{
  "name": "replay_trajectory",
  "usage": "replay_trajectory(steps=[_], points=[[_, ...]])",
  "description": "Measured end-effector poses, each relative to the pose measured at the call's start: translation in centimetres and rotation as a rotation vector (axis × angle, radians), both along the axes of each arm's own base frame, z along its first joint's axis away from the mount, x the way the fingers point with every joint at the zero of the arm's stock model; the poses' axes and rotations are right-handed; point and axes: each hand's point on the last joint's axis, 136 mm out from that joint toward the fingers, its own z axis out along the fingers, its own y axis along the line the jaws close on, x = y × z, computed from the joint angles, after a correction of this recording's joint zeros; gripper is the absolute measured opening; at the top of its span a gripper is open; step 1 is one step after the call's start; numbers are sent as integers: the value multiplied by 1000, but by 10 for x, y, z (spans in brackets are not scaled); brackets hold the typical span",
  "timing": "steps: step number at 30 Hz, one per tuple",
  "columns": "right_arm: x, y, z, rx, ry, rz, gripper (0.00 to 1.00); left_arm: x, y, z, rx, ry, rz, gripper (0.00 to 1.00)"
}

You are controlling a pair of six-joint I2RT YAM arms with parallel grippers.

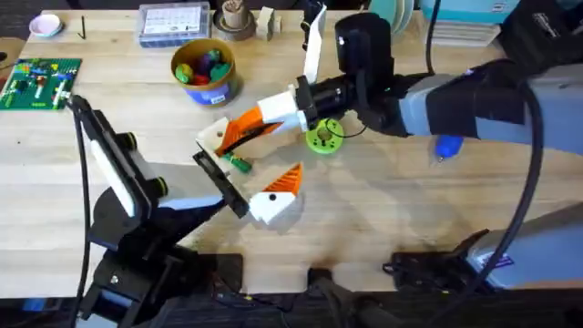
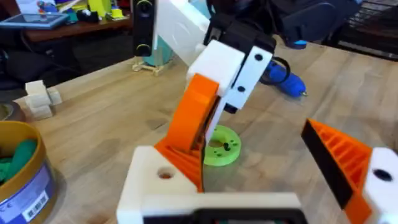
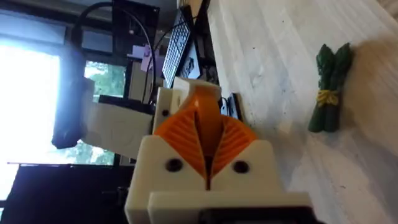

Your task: Pick up the gripper from the table and insert it into the empty holder that is missing its gripper. Then pick up a screw, insert it into the mounting hole, and use the screwdriver to tighten it. Finally, clean up the table by picking up the vegetable and placing it into the bucket.

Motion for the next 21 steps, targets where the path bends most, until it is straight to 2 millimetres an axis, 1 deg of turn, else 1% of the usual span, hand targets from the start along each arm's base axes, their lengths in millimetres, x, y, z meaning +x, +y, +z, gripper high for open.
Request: replay_trajectory(steps=[6, 21], points=[[4, 4, -1, -16, 10, -38, 8, -2, -1, 0, -2, 2, -12, 993], [1, 4, -1, -16, 25, -25, 8, -5, -3, 0, -7, 10, -40, 993]])
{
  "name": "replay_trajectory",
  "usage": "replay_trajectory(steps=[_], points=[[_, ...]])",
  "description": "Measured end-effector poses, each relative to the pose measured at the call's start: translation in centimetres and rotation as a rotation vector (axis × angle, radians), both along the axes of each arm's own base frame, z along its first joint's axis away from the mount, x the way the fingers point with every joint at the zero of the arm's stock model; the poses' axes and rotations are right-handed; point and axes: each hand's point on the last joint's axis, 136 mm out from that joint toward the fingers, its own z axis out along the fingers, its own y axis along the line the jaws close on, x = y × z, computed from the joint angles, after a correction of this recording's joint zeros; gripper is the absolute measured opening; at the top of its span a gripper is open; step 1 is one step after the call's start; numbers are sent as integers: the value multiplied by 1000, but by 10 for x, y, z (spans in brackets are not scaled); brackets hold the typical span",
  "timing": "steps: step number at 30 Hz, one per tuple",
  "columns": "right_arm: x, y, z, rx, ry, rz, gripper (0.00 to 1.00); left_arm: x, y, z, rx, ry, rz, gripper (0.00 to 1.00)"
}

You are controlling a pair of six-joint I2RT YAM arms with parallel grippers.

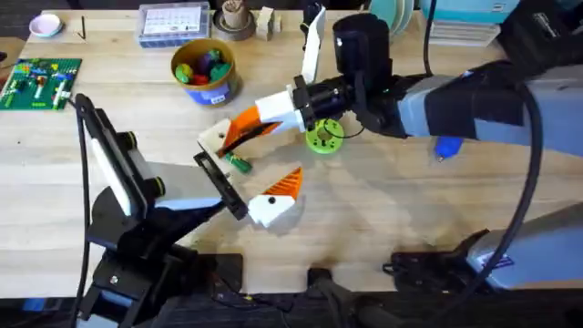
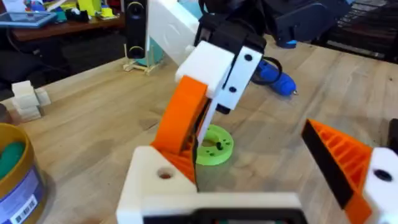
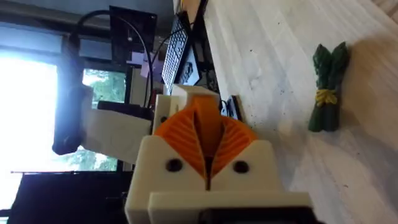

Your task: Pick up the gripper from the table and insert it into the empty holder that is missing its gripper. Then pick up a screw, insert it into the mounting hole, and use the screwdriver to tighten it. Finally, clean up the table by picking up the vegetable and placing it into the bucket.

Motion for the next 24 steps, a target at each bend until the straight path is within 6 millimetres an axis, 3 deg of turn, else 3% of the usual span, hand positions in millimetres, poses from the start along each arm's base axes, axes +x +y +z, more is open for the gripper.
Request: replay_trajectory(steps=[9, 15, 24], points=[[-4, -1, 1, 10, 0, 27, 94, -1, -1, 0, 0, -2, -9, 993], [-13, -9, 8, 46, 15, 98, 307, -12, -9, 2, 1, -18, -87, 993], [-24, -19, 15, 87, 43, 181, 425, -24, -16, 4, 7, -45, -168, 993]])
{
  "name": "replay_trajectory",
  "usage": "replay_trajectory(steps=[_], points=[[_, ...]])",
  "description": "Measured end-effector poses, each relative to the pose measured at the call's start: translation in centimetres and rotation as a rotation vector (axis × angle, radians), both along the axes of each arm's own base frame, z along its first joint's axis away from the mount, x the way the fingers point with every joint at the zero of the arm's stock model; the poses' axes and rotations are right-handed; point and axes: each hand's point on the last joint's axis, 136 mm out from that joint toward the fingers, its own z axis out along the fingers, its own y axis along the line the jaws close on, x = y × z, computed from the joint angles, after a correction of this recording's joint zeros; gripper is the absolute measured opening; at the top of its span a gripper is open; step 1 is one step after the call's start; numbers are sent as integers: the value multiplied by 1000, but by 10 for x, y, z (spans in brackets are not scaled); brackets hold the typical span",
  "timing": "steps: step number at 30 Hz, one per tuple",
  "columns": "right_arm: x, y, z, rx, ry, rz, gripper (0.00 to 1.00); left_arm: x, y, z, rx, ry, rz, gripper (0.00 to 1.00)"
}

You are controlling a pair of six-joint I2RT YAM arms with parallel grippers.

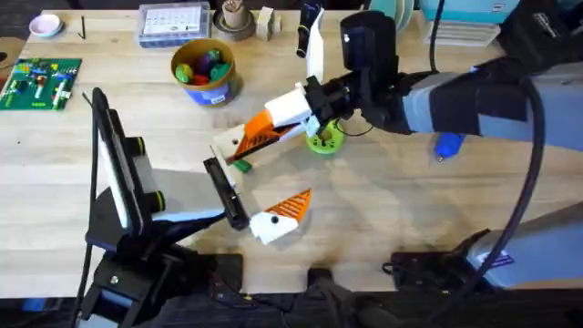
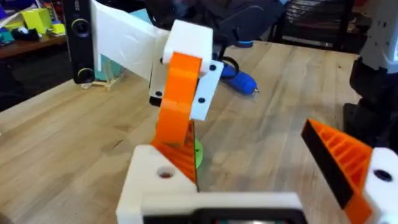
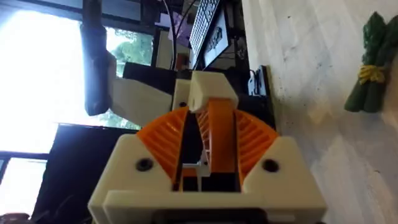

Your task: Pick up the gripper from the table and insert it into the empty holder that is missing its gripper. Then pick up a screw, insert it into the mounting hole, and use the screwdriver to tighten it. Finally, clean up the table by picking up the vegetable and placing it into the bucket.

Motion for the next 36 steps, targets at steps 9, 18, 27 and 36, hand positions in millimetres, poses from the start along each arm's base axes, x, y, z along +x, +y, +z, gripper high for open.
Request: replay_trajectory(steps=[9, 18, 27, 36], points=[[-4, -2, 2, 11, 5, 25, 624, -2, -1, -1, 1, 8, -16, 993], [-6, -2, 4, 25, -10, 38, 817, -3, -2, -4, 3, 24, -20, 993], [-1, 1, 0, 20, -49, 6, 819, -2, -1, -5, 3, 31, -14, 993], [18, 11, -11, -8, -179, -108, 820, -23, -11, -2, -3, 22, -139, 993]])
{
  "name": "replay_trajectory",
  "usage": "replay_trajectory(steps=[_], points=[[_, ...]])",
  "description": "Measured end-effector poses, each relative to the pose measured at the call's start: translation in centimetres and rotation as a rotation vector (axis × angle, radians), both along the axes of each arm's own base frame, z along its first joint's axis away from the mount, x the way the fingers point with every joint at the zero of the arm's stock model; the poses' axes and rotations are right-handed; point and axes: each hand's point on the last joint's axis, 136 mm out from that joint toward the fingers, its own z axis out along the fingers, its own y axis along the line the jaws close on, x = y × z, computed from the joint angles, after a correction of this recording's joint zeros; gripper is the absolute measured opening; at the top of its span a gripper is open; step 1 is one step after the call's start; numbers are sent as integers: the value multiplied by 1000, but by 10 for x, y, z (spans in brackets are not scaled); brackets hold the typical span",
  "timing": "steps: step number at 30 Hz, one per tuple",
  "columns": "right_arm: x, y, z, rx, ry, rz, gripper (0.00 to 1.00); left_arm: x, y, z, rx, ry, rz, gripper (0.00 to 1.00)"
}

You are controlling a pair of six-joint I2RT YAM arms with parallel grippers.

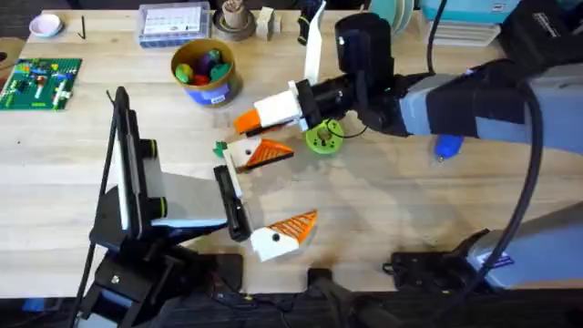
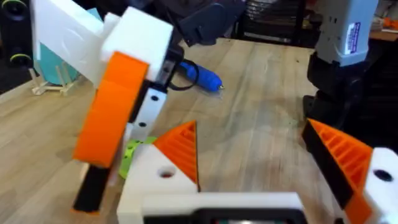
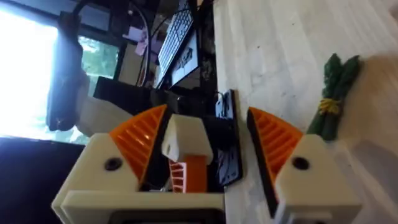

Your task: Pick up the gripper from the table and insert it into the empty holder that is missing its gripper. Then pick up a screw, insert it into the mounting hole, and use the screwdriver to tighten it. Finally, clean up the table by picking up the vegetable and placing it into the bucket.

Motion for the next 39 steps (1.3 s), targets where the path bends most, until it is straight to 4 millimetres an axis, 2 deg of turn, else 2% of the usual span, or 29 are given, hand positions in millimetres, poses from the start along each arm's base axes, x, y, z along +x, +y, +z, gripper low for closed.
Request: replay_trajectory(steps=[5, 12, 15, 18, 20, 24, 28, 32, 35, 39], points=[[25, -12, -3, -11, -37, -89, 822, -2, -1, 0, -1, 0, -15, 993], [72, -45, -8, -34, -87, -256, 827, -3, -1, 0, -1, 0, -21, 992], [91, -63, -17, -77, -104, -339, 827, -3, -1, 0, -1, 0, -21, 993], [100, -86, -34, -182, -98, -421, 826, -3, -1, 0, -1, 0, -21, 992], [100, -104, -36, -253, -124, -463, 827, -3, -1, 0, -1, 0, -21, 992], [93, -137, -22, -380, -260, -526, 826, -3, -1, 0, -1, 0, -21, 993], [71, -165, -5, -537, -431, -553, 826, -3, -1, 0, -1, 0, -21, 993], [47, -187, 1, -718, -584, -548, 829, -3, -1, 0, -1, 0, -21, 993], [32, -187, 1, -784, -652, -507, 829, -3, -1, 0, -1, 0, -21, 993], [18, -168, 0, -777, -683, -444, 829, -3, -1, 0, -1, 0, -21, 993]])
